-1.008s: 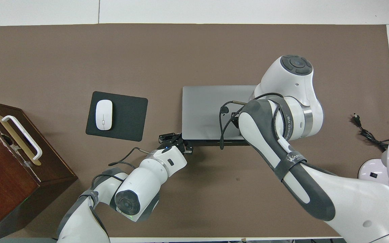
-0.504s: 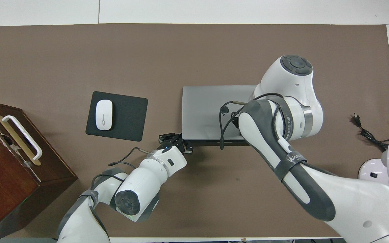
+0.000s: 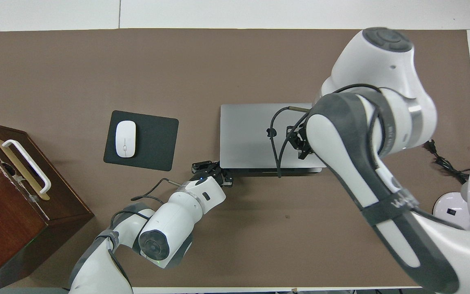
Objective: Close laptop with both arms
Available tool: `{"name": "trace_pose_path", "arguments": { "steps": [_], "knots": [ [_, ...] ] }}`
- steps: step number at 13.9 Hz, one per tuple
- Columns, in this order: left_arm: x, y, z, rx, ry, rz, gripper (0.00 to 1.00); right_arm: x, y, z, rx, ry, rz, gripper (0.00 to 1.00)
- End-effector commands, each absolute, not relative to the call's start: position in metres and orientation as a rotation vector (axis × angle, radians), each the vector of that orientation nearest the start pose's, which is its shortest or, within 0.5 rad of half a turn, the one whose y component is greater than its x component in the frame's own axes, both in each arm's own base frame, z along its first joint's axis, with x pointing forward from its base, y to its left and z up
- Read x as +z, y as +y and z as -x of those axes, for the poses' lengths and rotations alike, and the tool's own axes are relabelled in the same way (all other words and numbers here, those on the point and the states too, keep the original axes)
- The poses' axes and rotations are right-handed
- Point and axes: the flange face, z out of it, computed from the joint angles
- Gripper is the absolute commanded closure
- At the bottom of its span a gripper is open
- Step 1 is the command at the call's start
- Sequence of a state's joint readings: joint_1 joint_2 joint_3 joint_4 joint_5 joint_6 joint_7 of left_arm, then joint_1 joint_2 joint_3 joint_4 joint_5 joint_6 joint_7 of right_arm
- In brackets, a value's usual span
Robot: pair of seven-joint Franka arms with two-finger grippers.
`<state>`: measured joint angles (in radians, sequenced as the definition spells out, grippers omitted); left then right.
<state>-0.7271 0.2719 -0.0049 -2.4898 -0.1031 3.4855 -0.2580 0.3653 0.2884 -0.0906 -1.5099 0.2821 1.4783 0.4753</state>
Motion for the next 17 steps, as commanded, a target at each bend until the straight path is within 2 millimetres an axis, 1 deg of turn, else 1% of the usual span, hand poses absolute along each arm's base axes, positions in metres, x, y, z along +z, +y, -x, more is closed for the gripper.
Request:
{"name": "trace_pose_path", "arguments": {
  "steps": [1, 3, 6, 7, 9, 10, 11, 12, 14, 15, 16, 17],
  "knots": [
    [0.238, -0.327, -0.397, -1.004, 0.512, 3.268, 1.00, 0.570, 0.146, -0.584, 0.466, 0.335, 3.000, 1.00],
    [0.241, -0.327, -0.397, -0.996, 0.510, 3.270, 1.00, 0.616, 0.093, -0.579, 0.342, 0.258, 3.036, 1.00],
    [0.244, -0.326, -0.397, -0.988, 0.505, 3.272, 1.00, 0.667, 0.005, -0.570, 0.161, 0.211, 3.081, 1.00],
    [0.245, -0.325, -0.398, -0.978, 0.500, 3.273, 1.00, 0.673, -0.019, -0.567, 0.141, 0.206, 3.095, 1.00],
    [0.252, -0.324, -0.400, -0.929, 0.492, 3.278, 1.00, 0.676, -0.062, -0.565, 0.112, 0.196, 3.112, 1.00],
    [0.258, -0.320, -0.403, -0.890, 0.481, 3.279, 1.00, 0.678, -0.081, -0.566, 0.063, 0.193, 3.112, 1.00],
    [0.268, -0.319, -0.404, -0.839, 0.481, 3.280, 1.00, 0.682, -0.100, -0.570, -0.032, 0.210, 3.107, 1.00],
    [0.277, -0.318, -0.404, -0.798, 0.483, 3.282, 1.00, 0.678, -0.112, -0.575, -0.084, 0.207, 3.115, 1.00],
    [0.290, -0.317, -0.403, -0.738, 0.482, 3.285, 1.00, 0.655, -0.124, -0.588, -0.104, 0.198, 3.131, 1.00],
    [0.294, -0.317, -0.401, -0.708, 0.484, 3.285, 1.00, 0.647, -0.125, -0.589, -0.106, 0.199, 3.144, 1.00],
    [0.300, -0.315, -0.400, -0.662, 0.484, 3.285, 1.00, 0.645, -0.125, -0.588, -0.106, 0.192, 3.147, 1.00],
    [0.308, -0.309, -0.402, -0.614, 0.465, 3.285, 1.00, 0.645, -0.119, -0.589, -0.094, 0.173, 3.146, 1.00]
  ]
}}
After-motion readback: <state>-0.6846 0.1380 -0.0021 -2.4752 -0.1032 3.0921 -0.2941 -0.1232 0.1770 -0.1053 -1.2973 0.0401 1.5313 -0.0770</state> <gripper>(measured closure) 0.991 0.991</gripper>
